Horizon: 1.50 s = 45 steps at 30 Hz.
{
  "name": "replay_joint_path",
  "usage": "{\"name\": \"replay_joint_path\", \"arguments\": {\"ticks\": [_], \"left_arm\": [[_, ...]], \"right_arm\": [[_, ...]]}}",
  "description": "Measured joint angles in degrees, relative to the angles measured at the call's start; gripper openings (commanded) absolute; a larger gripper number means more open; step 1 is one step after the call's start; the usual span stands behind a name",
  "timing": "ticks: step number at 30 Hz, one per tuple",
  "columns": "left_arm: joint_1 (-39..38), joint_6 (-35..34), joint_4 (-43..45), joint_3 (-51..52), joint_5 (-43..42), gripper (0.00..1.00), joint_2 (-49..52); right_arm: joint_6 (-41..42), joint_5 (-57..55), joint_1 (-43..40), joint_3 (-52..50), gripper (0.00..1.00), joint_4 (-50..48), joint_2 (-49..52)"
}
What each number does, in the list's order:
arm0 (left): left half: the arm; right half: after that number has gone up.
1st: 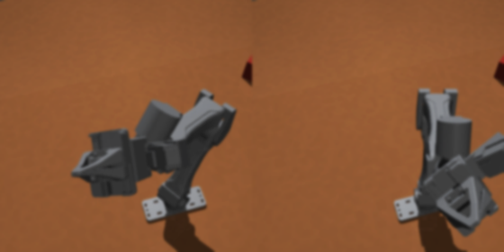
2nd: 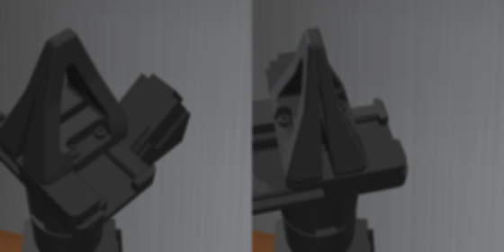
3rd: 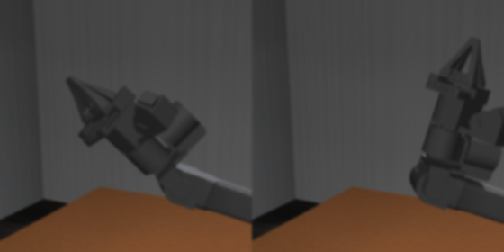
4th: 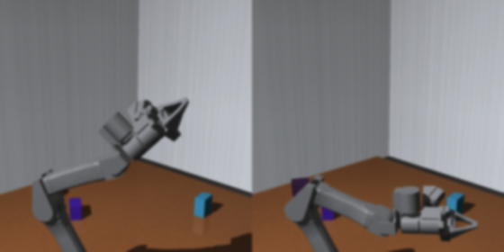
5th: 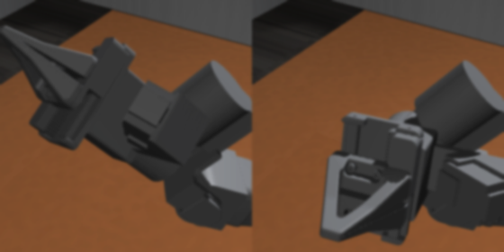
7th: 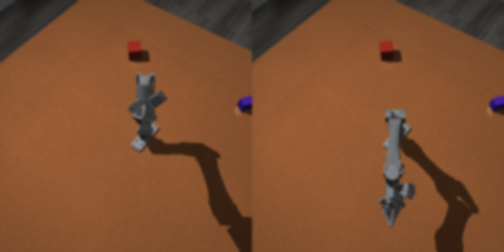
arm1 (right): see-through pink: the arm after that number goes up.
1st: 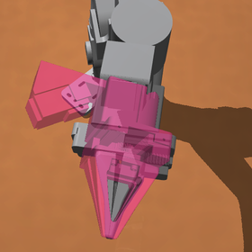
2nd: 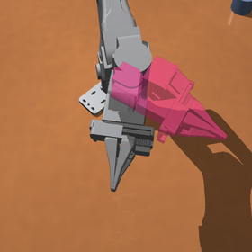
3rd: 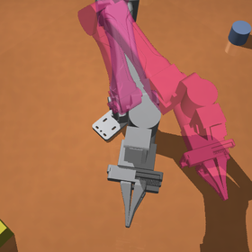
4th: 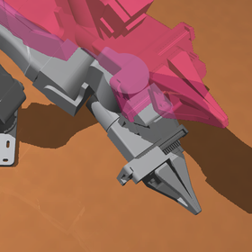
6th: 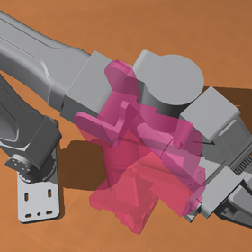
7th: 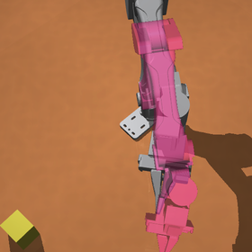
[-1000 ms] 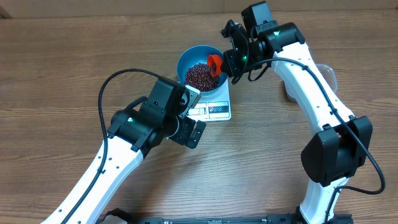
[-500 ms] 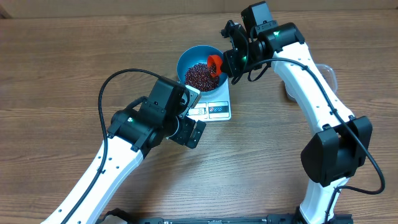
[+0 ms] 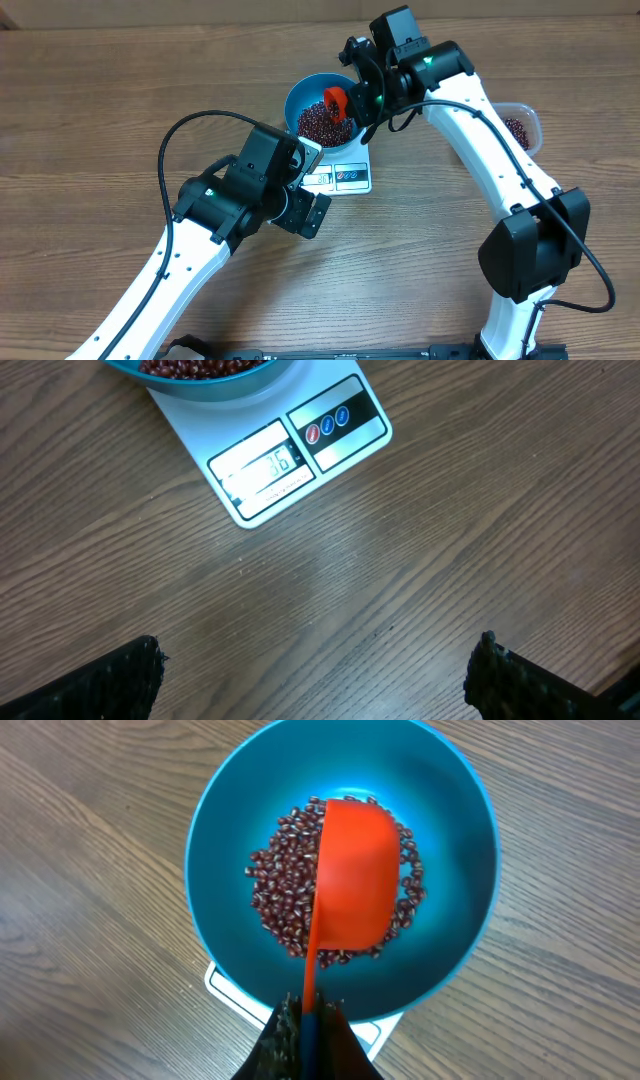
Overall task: Scoop item into bowl and weigh 150g on scale
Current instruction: 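Hold the scoop inverted over the bowl, shaking out remaining beans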
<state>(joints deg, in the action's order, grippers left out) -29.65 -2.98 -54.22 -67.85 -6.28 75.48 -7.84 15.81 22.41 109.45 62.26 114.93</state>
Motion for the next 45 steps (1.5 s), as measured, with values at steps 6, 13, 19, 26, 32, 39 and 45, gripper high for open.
{"name": "replay_joint_path", "arguments": {"ticks": [6,13,19,26,32,39,45], "left_arm": [[0.0,0.0,0.0,0.0,0.0,0.99,0.0],[0.0,0.0,0.0,0.0,0.0,1.00,0.0],[0.0,0.0,0.0,0.0,0.0,1.00,0.0],[0.0,0.0,0.0,0.0,0.0,1.00,0.0],[0.0,0.0,0.0,0.0,0.0,1.00,0.0],[0.0,0.0,0.0,0.0,0.0,1.00,0.0],[0.0,0.0,0.0,0.0,0.0,1.00,0.0]], "right_arm": [[0.7,-0.3,0.0,0.0,0.04,0.3,0.0],[-1.4,-0.3,0.0,0.0,0.04,2.0,0.0],[-5.4,-0.4,0.0,0.0,0.04,2.9,0.0],[-5.7,-3.0,0.0,0.0,0.04,1.8,0.0],[-5.7,-3.8,0.0,0.0,0.04,1.8,0.0],[-8.0,-3.1,0.3,0.0,0.04,2.8,0.0],[-5.6,-5.3,0.9,0.0,0.03,0.3,0.0]]}}
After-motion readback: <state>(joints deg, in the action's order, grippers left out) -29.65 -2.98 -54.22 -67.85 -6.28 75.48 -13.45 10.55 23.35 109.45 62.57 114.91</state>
